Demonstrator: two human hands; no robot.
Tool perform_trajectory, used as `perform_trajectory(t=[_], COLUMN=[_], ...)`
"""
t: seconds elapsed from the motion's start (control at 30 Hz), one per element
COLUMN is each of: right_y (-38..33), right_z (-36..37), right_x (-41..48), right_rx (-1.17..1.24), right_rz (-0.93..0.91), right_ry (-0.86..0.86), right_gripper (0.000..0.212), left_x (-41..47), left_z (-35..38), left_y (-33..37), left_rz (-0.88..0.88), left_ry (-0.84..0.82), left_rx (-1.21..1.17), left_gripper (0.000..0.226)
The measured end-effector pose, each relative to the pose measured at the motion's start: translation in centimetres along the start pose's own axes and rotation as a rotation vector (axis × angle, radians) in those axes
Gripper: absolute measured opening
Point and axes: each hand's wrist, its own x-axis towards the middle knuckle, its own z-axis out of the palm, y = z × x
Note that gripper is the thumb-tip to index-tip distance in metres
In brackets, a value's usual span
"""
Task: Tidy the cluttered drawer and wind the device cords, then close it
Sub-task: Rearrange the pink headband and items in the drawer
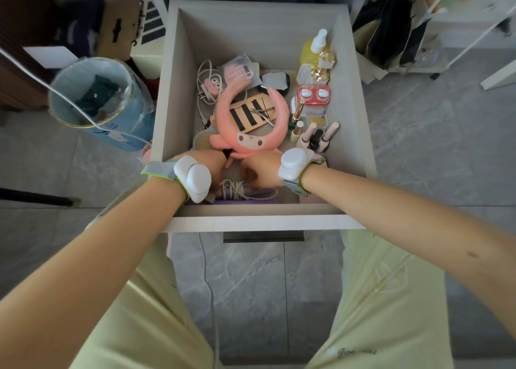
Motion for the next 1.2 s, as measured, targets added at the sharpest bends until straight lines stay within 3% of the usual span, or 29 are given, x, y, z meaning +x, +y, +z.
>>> perform_trajectory(t=[0.3,0.57,0.7,1.0,1.2], right_y=[0.2,-0.3,-1.1,-0.7,-0.1], right_z=[0.8,0.8,-0.3,-2.6,-2.4], right_x=[0.5,0.6,0.0,-0.5,-0.3], right_rx=[-0.056,-0.174,-0.213,-0.133,0.045], right_rz=[0.023,0.009,-0.073,0.029,0.063], right_ry=[-0.015,-0.031,0.098,0.366,0.355], right_gripper=[0.026,0.028,0.036,0.033,0.028], left_x=[0.8,1.0,0.7,0.7,0.5], left_z=[1.3,1.4,1.5,0.9,0.7], left_y=[-0.9,-0.8,-1.2,-1.3,-1.0], left_rz=[0.021,0.010,-0.010,-0.070,-0.096], left_ry=[0.100,0.078,0.046,0.075,0.052], left_rx=[-0.028,0.011,0.019,-0.076,-0.069], left_gripper=[0.006,0.013,0.011,0.031,0.033])
